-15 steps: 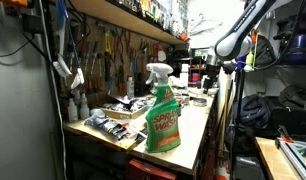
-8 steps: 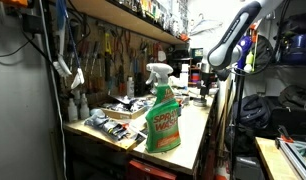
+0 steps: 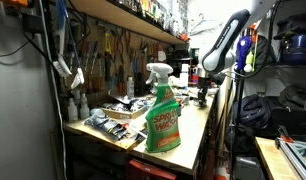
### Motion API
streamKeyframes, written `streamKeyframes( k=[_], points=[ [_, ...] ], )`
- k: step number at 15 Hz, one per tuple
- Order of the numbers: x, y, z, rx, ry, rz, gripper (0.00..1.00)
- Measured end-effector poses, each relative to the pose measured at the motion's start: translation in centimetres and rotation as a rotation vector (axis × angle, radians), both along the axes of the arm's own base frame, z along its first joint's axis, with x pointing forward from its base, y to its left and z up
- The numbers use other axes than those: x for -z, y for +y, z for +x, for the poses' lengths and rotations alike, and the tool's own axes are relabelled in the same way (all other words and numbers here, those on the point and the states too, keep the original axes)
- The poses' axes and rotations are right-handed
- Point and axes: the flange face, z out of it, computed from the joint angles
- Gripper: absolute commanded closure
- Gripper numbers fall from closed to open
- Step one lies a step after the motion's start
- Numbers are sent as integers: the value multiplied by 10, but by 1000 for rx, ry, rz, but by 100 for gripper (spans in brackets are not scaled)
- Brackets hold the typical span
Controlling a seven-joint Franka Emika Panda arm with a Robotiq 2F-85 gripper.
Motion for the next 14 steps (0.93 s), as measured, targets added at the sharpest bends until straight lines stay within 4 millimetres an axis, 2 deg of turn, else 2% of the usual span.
streamKeyframes(
  k=[1, 2, 4, 5, 8, 11, 14],
  points=[
    [0, -1, 2, -2, 0, -2, 81],
    [1, -2, 5, -5, 0, -3, 81],
    [2, -2, 9, -14, 0, -2, 97],
    [3, -2, 11, -20, 3, 0, 100],
    [9, 0, 12, -34, 23, 7, 100],
    [5, 1, 10, -33, 65, 23, 99],
    [-24, 9, -11, -64, 182, 88, 99]
  ],
)
